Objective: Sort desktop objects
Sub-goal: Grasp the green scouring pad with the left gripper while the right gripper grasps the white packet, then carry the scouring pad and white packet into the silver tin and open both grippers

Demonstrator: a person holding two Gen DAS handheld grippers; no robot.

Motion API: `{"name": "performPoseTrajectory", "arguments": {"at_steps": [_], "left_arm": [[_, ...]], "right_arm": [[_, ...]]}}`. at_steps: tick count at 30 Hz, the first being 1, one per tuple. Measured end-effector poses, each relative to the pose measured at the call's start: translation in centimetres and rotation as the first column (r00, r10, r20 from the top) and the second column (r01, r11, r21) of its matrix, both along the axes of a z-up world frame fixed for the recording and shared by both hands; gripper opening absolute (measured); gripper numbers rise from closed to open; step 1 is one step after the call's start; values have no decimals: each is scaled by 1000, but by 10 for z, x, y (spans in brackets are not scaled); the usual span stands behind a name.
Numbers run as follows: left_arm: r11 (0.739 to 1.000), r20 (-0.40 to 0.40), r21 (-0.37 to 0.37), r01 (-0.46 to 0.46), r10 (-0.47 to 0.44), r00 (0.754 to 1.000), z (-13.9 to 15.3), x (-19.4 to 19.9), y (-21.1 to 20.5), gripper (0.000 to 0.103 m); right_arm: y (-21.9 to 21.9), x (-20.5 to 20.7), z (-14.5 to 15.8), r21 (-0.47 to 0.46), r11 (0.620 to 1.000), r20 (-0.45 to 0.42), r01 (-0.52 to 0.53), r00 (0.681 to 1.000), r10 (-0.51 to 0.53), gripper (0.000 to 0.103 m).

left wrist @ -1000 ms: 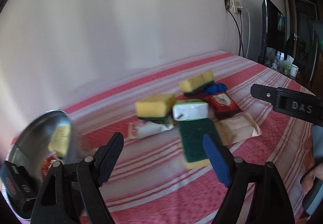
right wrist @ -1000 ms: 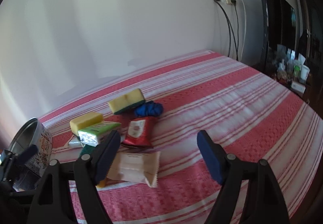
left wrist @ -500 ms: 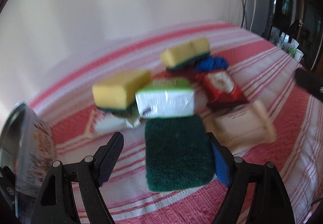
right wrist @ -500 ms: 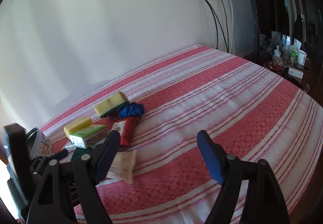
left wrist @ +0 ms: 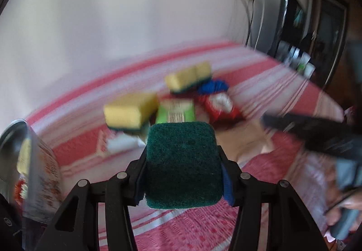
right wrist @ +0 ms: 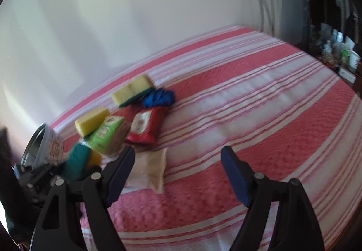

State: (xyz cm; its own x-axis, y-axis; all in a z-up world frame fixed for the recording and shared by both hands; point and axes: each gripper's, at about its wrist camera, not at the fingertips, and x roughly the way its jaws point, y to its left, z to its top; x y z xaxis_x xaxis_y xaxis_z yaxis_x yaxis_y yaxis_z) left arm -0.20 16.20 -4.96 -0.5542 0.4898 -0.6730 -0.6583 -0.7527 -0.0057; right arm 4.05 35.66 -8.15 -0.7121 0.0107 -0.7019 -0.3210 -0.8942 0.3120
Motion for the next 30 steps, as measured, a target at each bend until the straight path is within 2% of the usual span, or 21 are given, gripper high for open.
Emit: {"name": "performPoseTrajectory", "arguments": {"at_steps": [4, 9, 14, 15, 17, 20, 21, 24, 26, 30], "left_arm": [[995, -84, 94, -40, 48, 995, 29, 3, -28, 55], [982, -119, 124, -144, 159, 980, 41, -8, -54, 55], [974, -122, 125, -188, 204, 971, 44, -11, -62, 56], [973, -127, 119, -197, 212, 969, 44, -11, -63, 56], [972, -125, 115, -206, 219, 968, 43, -12, -65, 56], [972, -123, 115, -205, 219, 968, 40, -13, -62, 56], [972, -124, 115, -206, 219, 968, 40, -13, -64, 56], [971, -124, 124, -206, 221, 967, 40, -12, -64, 56], [968, -127, 129, -213, 229, 965, 41, -12, -69, 56], [962, -123, 136, -235, 252, 960, 40, -14, -72, 56]], "right_arm": [[-18, -14, -6, 11, 997, 53, -76, 996, 75, 80], [-43, -34, -14, 45, 989, 123, -140, 983, 133, 80], [-69, -44, -17, 213, 966, 189, -145, 976, 105, 65], [-70, -44, -18, 237, 960, 195, -146, 976, 100, 58], [-72, -43, -18, 255, 955, 199, -149, 975, 99, 50], [-76, -42, -18, 272, 948, 201, -165, 973, 112, 45], [-79, -41, -18, 270, 947, 201, -172, 972, 119, 40], [-79, -36, -18, 250, 950, 184, -185, 973, 141, 38], [-79, -29, -16, 212, 959, 155, -190, 975, 159, 32], [-86, -14, 2, 208, 962, 74, -176, 984, 164, 32]]}}
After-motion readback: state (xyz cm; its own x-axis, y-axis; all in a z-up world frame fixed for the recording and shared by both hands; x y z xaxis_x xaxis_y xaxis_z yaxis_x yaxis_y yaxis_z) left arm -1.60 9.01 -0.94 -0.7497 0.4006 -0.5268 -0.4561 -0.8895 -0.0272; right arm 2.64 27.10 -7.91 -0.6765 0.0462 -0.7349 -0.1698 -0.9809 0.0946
